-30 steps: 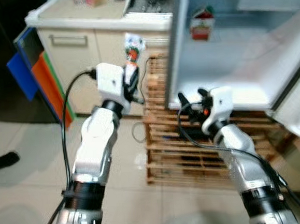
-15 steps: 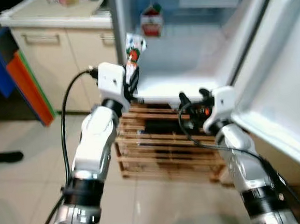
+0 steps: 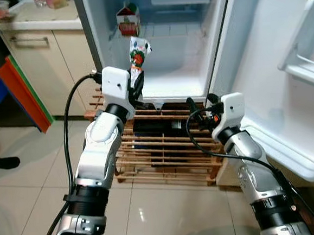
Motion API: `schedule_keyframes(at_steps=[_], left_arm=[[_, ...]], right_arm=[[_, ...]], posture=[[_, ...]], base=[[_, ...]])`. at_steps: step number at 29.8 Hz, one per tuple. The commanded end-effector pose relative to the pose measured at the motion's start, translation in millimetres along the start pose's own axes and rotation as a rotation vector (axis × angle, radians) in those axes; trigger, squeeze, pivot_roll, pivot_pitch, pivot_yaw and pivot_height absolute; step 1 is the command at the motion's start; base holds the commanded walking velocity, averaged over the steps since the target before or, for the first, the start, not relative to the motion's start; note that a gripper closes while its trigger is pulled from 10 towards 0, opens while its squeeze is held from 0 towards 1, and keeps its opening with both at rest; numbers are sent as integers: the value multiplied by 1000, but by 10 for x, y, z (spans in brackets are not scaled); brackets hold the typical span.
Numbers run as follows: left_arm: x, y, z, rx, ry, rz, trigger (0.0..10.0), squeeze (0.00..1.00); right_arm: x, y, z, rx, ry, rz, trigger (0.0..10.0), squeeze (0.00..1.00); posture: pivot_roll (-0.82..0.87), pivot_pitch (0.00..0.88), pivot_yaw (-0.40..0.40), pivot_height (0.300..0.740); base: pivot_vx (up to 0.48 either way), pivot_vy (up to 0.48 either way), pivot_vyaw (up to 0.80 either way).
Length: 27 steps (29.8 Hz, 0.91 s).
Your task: Restocking fridge
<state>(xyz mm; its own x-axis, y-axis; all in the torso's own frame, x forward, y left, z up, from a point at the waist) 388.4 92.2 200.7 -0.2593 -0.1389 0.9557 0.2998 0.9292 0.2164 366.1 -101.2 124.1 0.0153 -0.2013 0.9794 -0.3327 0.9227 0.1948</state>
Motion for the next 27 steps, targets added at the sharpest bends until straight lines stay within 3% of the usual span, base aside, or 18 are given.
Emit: schedule_keyframes(at_steps=[1,9,16,23,27], left_arm=[[14,58,-22,23,2,-6,0,0],[-60,88,-40,54,30,43,0,0],[-117,102,-50,63,47,73,0,0],[-119,115,-58,69,46,81,0,0],[-122,113,-69,66,49,75,0,0]], right_arm=[[39,67,-14,22,-11,2,10000,0],[57,-67,19,-28,-13,14,10000,0],[-101,-120,130,-10,50,38,10000,0],[-278,60,235,96,126,13,10000,0],[-313,141,266,145,148,-4,10000,0]], posture=[[-40,13,-2,740],[-46,18,-8,740],[-51,23,-8,740],[-54,28,-6,740],[-52,28,-6,740]], base=[[465,0,0],[462,0,0],[461,0,0],[442,0,0],[0,0,0]])
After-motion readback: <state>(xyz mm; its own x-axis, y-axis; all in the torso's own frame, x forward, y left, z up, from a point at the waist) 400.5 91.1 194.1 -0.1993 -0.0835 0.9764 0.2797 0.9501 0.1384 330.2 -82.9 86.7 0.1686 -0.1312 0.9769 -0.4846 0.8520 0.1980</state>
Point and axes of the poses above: a point about 5 cm out from each wrist's last joint towards the gripper, its own z axis pointing back from the gripper into the wrist, its own x axis along the axis of the wrist's last joint, y = z × x, the point moved 6 cm from there along -z, pointing out of the wrist towards the gripper, and after that the axes turned 7 degrees about -z, right-handed, at the moved point
